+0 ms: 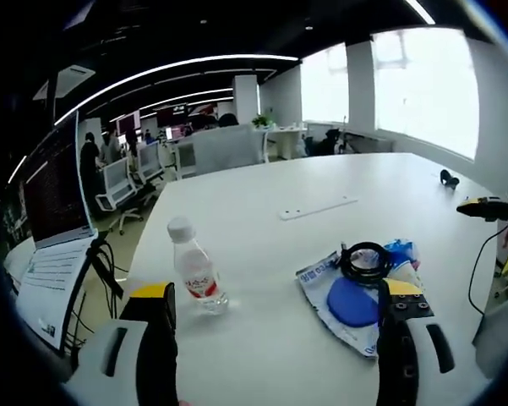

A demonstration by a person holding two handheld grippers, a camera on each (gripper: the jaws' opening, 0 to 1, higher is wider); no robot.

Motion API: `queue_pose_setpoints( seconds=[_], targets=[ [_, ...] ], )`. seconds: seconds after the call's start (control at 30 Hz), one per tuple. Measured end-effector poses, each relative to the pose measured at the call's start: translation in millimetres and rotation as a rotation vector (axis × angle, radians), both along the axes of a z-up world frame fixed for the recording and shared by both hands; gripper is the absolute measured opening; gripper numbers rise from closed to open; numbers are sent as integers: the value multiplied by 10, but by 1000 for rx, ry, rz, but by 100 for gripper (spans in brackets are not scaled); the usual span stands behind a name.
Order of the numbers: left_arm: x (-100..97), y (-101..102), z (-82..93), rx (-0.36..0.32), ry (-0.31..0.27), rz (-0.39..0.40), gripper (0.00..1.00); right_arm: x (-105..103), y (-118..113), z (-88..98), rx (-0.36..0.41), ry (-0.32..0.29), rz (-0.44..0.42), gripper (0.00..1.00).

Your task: Arrange the tabletop items into an orderly group along one side of the table until the central work area is clear of visible clutter.

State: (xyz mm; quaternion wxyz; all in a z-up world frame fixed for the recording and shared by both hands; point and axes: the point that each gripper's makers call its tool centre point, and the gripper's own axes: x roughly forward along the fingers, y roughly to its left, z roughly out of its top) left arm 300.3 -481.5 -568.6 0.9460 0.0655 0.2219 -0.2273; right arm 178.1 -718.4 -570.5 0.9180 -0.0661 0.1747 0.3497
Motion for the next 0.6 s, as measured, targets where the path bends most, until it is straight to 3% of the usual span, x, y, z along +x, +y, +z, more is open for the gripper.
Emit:
queue_pose_setpoints(
  seconds=[0.6],
  targets=[
    [-275,-87,-85,-19,18,-115,99,34,116,-90,-41,52,9,84]
  ],
)
